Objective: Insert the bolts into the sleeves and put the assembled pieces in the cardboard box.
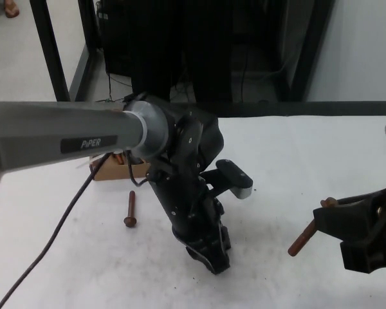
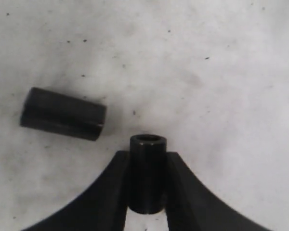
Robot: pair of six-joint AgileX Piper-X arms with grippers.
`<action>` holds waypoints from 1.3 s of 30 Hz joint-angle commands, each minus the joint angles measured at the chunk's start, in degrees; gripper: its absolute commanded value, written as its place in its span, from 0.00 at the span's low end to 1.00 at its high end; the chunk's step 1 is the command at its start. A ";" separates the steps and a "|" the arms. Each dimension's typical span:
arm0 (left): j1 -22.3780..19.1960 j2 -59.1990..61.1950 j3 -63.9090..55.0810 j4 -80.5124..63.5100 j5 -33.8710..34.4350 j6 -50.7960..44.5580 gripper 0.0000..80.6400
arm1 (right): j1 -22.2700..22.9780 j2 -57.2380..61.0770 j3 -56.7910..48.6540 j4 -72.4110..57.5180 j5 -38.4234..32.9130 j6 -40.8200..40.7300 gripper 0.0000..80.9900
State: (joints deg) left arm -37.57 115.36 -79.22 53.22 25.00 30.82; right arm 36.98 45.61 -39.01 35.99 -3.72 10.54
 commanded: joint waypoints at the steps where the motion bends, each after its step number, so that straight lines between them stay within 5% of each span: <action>1: -0.63 -4.13 0.85 -0.93 2.65 -2.97 0.01 | 0.05 -0.17 -0.17 -0.79 -0.04 -0.65 0.00; 17: -1.14 -39.06 30.43 -27.73 3.90 -24.35 0.01 | 0.05 -0.07 -1.29 -1.66 -0.45 -5.80 0.00; 26: -6.17 -55.95 51.05 -49.04 1.99 -40.62 0.01 | 2.97 7.20 -6.01 -1.52 -1.98 -7.14 0.00; 39: -8.15 -62.75 64.51 -57.86 -10.87 -30.23 0.01 | 10.99 16.99 -17.31 3.82 -1.31 -5.39 0.00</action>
State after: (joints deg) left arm -45.81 53.28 -14.83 -2.25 15.46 -0.89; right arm 46.51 61.47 -54.08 39.44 -4.68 3.99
